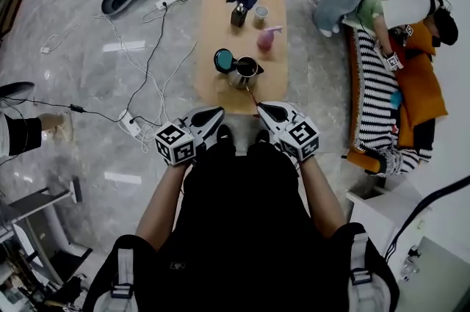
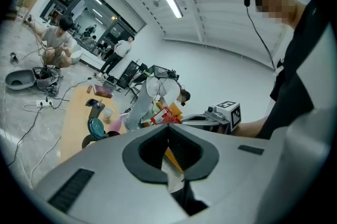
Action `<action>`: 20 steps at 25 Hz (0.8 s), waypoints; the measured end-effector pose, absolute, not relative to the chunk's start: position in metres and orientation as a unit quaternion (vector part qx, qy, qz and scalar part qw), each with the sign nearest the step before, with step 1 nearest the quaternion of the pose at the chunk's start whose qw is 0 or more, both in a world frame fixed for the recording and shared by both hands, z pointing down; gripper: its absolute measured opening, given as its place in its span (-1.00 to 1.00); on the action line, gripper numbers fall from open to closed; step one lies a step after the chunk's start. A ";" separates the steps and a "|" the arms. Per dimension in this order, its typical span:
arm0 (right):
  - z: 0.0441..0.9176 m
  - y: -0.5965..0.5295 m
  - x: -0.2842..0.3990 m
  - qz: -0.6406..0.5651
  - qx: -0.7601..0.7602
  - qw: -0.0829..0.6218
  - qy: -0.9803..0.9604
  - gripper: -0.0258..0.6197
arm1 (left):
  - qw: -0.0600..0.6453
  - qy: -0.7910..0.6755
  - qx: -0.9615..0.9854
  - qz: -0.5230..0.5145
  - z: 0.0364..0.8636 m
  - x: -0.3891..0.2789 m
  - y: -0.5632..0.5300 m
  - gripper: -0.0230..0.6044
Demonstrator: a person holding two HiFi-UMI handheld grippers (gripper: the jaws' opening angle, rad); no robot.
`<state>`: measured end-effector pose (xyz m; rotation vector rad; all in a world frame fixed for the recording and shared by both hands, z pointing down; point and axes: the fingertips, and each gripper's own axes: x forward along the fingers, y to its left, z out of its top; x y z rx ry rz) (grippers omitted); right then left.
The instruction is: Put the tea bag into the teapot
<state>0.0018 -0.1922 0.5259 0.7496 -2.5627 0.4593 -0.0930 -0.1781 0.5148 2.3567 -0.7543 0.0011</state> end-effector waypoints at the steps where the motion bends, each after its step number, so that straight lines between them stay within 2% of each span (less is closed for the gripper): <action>1: 0.528 -0.197 0.002 0.165 0.271 0.217 -0.923 -0.90 | 0.328 -0.288 0.899 -0.001 0.516 -0.094 -0.182 -0.89; 20: 0.584 -0.272 0.017 0.197 0.216 0.253 -0.922 -0.90 | 0.353 -0.332 0.875 0.001 0.541 -0.082 -0.260 -0.89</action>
